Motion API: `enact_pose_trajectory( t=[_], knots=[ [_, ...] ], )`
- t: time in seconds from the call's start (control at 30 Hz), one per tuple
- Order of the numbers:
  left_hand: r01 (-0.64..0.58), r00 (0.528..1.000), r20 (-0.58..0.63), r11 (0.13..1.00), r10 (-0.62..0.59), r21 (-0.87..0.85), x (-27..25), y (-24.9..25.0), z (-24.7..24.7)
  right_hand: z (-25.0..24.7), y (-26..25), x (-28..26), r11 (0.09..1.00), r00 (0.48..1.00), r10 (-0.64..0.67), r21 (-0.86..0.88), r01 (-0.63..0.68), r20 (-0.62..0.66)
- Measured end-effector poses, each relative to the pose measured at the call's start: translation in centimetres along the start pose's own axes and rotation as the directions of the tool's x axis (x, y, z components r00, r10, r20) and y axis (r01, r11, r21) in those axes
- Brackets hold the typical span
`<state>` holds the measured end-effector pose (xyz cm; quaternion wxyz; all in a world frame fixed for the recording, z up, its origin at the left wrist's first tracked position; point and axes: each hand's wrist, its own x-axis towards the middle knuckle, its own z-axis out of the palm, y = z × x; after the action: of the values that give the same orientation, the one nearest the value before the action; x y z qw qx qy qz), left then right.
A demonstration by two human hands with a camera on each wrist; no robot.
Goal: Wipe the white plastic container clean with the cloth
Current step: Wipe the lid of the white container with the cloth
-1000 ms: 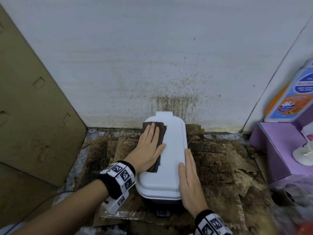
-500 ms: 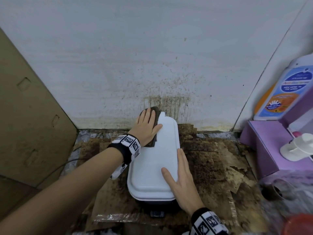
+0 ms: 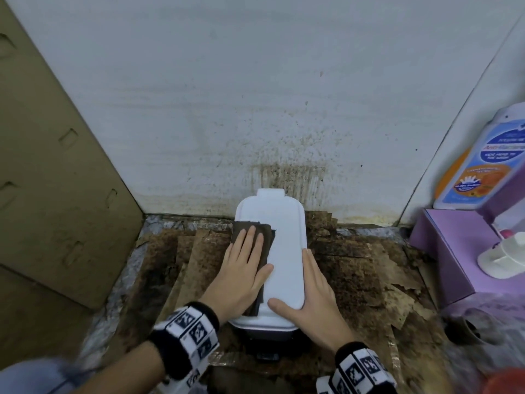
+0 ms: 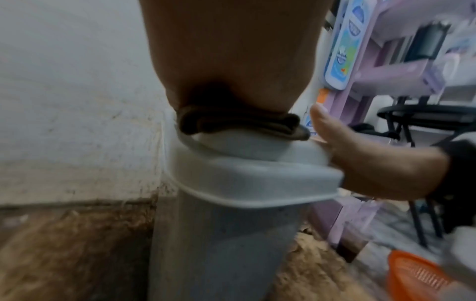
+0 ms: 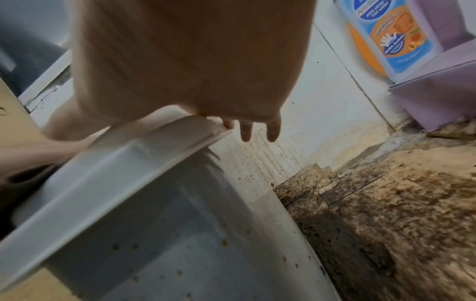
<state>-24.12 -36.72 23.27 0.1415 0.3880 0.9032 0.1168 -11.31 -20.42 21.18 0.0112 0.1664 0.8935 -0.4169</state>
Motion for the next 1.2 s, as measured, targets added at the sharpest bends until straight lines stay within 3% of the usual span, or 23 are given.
enact_pose_trajectory(
  t=[0.23,0.5,0.73,0.97,1.2],
  knots=[
    [0.029,1.000,0.000,0.993,-0.030,-0.112,-0.6,0.3,0.2,-0.2,0.4,0.3,1.000,0.999,-0.004,-0.013,0.005,0.045],
    [0.094,0.992,0.106,0.972,-0.073,-0.213,6.6,-1.7,-2.9,-0.2,0.4,0.4,0.999,0.998,0.006,0.046,-0.009,0.066],
    [0.060,0.997,0.071,0.966,-0.043,-0.252,11.2,-3.5,-4.9,-0.2,-0.1,0.4,0.999,0.998,0.006,0.050,-0.010,0.064],
    [0.048,0.997,0.066,0.952,-0.029,-0.304,8.6,-3.3,-3.8,-0.1,0.0,0.2,0.999,0.998,-0.017,0.051,0.014,0.053],
    [0.055,0.998,0.049,0.946,-0.041,-0.318,2.4,-1.7,-1.6,0.1,0.1,0.1,0.998,0.998,-0.019,0.061,0.016,0.063]
  ],
)
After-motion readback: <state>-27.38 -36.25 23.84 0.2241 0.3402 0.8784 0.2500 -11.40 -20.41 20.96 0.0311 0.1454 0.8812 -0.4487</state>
